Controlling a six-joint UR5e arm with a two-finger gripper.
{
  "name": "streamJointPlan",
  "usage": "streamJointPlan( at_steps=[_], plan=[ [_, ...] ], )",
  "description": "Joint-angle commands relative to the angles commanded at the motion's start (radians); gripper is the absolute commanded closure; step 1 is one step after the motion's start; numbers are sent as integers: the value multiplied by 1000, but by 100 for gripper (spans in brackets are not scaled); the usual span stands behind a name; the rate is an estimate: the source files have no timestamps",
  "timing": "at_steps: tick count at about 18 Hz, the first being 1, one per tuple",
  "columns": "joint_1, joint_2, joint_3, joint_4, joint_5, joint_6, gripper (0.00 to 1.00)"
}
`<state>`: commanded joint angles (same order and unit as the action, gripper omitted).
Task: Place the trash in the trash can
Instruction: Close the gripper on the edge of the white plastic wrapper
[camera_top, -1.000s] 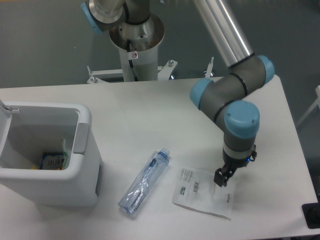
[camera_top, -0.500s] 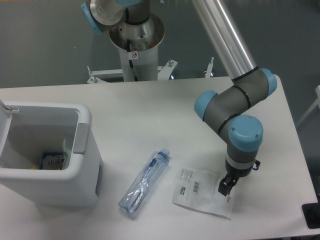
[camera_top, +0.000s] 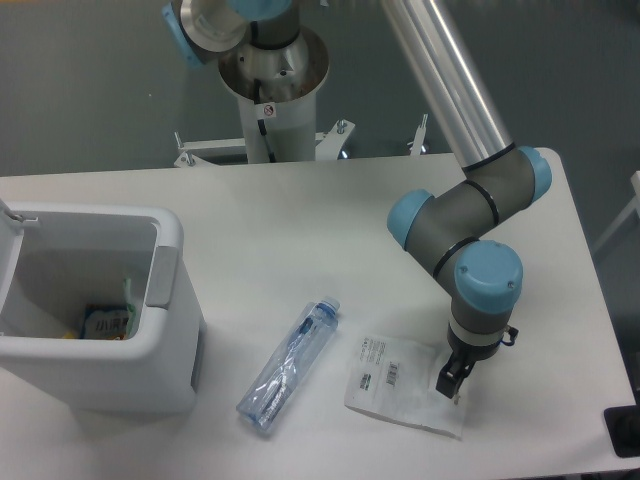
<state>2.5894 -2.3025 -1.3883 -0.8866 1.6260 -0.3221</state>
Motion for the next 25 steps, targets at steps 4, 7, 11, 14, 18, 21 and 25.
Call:
streamJointPlan(
  at_steps=[4,7,11,14,18,21,25],
  plan=[
    [-14,-6,6,0,3,-12,0],
    [-15,-9,6,0,3,-17,0],
    [-15,-15,8,-3,5,-17,0],
    [-21,-25,12,-3,6,-17,0],
    [-23,-25,14,-3,25,-17,0],
    [-26,-23,20,-3,25,-17,0],
    [-26,-26,20,-3,23,-17,0]
  ],
)
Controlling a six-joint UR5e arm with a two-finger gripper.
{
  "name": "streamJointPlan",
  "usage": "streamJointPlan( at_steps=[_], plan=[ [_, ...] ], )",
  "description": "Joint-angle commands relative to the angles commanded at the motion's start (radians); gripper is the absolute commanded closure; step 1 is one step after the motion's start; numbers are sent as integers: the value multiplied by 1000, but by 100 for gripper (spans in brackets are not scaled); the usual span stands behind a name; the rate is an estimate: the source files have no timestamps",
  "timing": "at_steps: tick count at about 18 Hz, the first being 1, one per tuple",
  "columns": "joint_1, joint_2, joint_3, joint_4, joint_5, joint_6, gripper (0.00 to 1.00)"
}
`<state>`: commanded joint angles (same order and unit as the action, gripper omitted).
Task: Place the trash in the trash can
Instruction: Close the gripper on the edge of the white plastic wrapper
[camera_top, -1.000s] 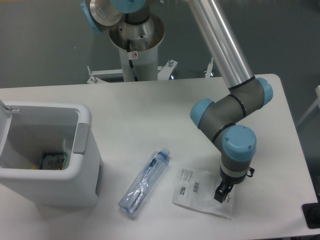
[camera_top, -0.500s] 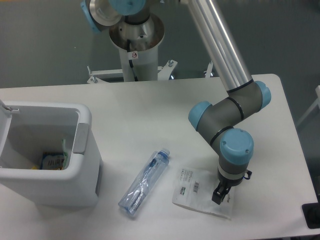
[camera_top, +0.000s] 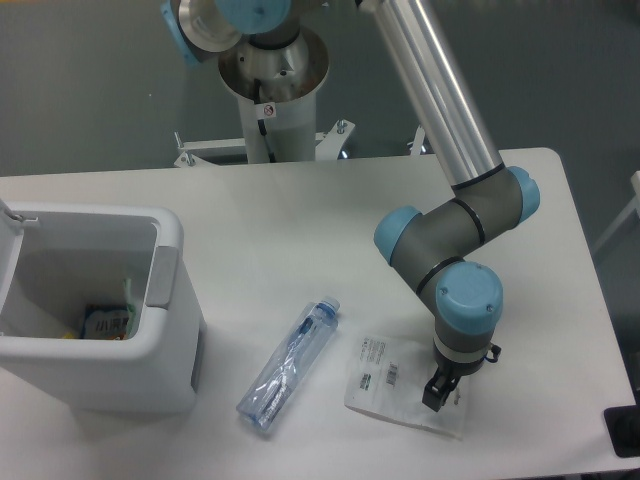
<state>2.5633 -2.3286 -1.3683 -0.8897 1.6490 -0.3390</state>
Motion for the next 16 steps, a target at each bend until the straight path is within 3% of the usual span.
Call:
streamJointPlan(
  at_steps=[11,16],
  plan=[
    [-3,-6,-2,0,2,2,0],
    [-3,-6,0,0,0,2,21]
  ],
)
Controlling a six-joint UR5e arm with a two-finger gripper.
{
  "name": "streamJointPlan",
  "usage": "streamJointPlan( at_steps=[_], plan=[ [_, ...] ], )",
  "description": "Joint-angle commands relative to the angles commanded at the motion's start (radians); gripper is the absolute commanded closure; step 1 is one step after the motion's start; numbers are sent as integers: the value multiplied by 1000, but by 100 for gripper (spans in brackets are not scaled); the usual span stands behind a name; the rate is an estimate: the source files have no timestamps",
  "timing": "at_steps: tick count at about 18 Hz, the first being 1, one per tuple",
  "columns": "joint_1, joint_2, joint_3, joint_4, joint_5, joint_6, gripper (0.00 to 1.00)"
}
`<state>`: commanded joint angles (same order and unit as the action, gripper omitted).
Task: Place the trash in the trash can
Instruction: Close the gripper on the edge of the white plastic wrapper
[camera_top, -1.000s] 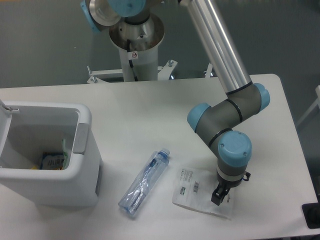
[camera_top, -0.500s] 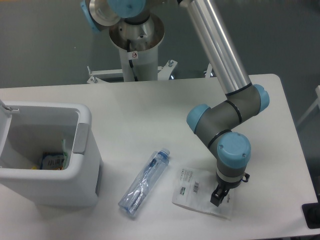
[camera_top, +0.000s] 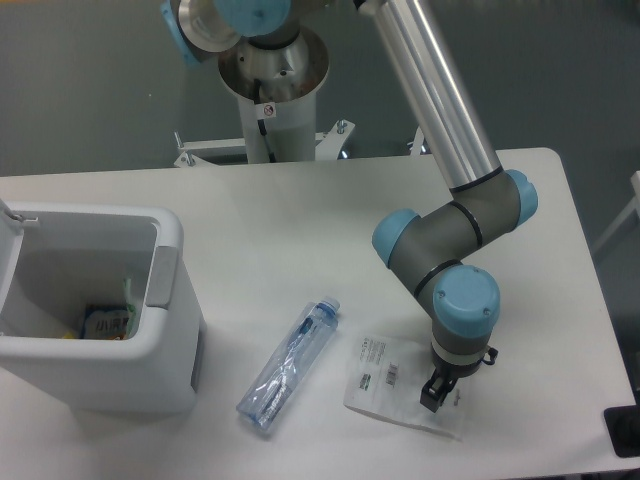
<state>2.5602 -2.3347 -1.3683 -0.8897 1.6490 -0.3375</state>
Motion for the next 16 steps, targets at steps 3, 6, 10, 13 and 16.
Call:
streamJointPlan(
  at_steps=[3,6,10,13,16],
  plan=[
    [0,3,-2,0,0,-2,30],
    [-2,8,-3,0,2,0,38],
    [-5,12,0,0,2,-2,62],
    [-5,12,0,0,2,-18,80],
    [-5,18,0,0,-8,-46,97]
  ],
)
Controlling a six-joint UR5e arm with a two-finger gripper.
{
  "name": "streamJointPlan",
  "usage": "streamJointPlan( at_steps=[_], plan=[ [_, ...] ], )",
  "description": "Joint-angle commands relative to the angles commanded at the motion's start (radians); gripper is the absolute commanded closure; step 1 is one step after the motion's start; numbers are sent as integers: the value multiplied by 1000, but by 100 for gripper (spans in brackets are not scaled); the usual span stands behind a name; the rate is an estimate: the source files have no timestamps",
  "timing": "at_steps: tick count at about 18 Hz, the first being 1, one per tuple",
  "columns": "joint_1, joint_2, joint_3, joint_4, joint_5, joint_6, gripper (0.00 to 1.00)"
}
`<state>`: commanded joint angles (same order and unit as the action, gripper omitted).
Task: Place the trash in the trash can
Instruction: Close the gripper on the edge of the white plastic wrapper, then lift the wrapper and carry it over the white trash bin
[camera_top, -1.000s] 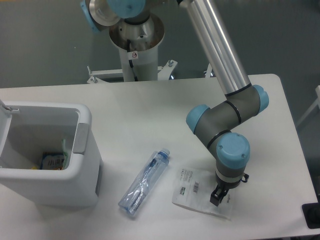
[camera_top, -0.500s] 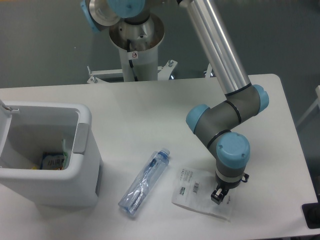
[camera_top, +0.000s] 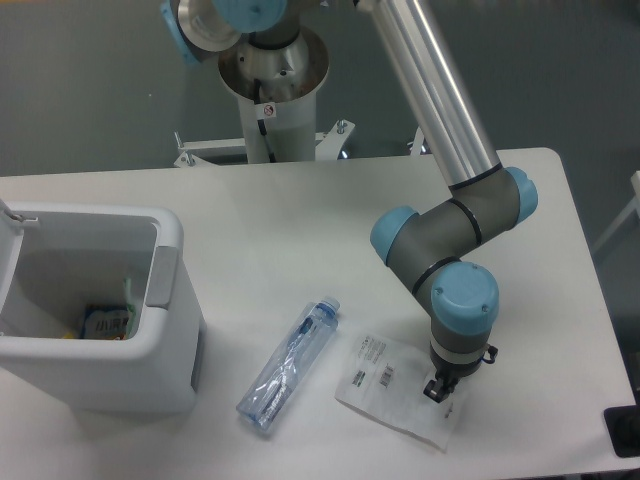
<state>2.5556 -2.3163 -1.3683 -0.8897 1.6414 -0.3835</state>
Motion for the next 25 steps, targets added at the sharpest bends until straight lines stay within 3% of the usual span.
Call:
streamJointPlan(
  at_steps=[6,9,11,13,16,19,25],
  plan=[
    [-2,31,-2,2,-3,-2,100],
    [-2,87,11,6,-3,9,100],
    [-2,127,53,9,-3,20,100],
    [-12,163,155,17,-6,46,100],
    [-84,221,231,26,-5,129,100],
    [-146,287,233,55,-6,146,100],
    [-261,411,221,58,-40,149,100]
  ],
)
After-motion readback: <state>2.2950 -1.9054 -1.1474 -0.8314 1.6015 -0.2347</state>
